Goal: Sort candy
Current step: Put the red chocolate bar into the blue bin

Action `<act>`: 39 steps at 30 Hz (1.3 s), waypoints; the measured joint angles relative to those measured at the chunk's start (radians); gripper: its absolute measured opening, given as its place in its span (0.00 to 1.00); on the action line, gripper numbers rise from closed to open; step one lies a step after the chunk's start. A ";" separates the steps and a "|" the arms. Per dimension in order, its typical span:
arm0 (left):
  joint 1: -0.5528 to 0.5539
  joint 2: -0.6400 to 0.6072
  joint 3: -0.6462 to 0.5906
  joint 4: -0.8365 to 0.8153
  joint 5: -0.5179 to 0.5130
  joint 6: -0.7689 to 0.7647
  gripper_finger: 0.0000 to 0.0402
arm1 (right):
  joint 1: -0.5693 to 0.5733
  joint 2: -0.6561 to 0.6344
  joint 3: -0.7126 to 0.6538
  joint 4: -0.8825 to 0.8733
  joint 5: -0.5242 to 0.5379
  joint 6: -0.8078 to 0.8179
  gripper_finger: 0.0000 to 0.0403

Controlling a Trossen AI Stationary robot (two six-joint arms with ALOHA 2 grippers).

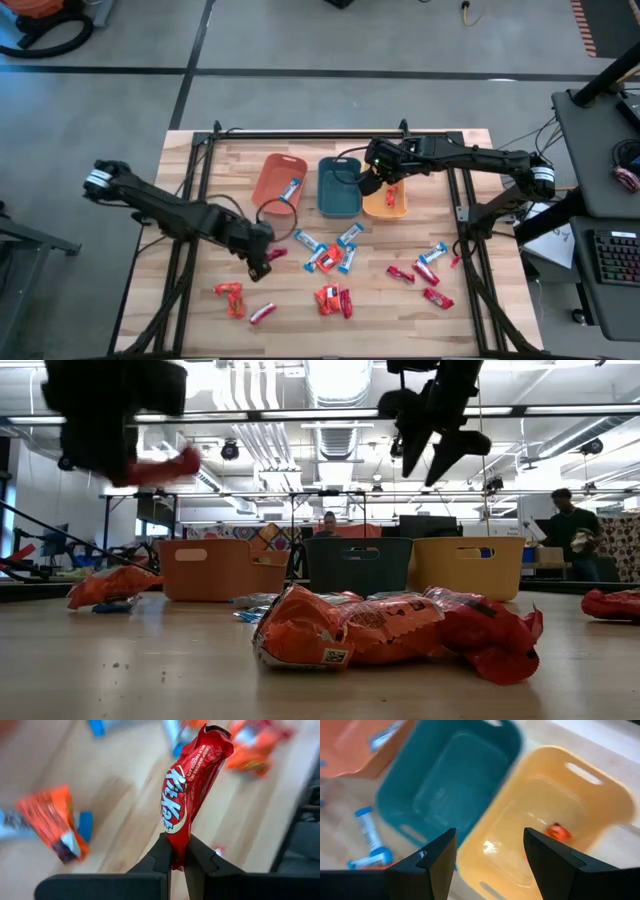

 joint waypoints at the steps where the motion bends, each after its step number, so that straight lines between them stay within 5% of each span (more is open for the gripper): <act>1: 0.002 -0.032 0.000 0.013 -0.025 0.018 0.02 | 0.004 0.000 0.000 0.027 -0.030 -0.034 0.54; 8: 0.011 -0.193 0.000 0.116 -0.181 0.072 0.02 | 0.097 0.000 0.000 0.376 -0.231 -0.310 0.54; 20: 0.012 -0.236 -0.001 0.486 -0.223 0.170 0.02 | 0.277 0.029 0.000 1.090 -0.240 -0.512 0.54; 28: 0.012 -0.225 -0.001 0.733 -0.203 0.261 0.02 | 0.305 0.041 -0.001 1.209 -0.277 -0.496 0.54; 39: 0.012 -0.195 -0.002 0.859 -0.164 0.254 0.02 | 0.314 0.103 0.005 1.340 -0.353 -0.469 0.54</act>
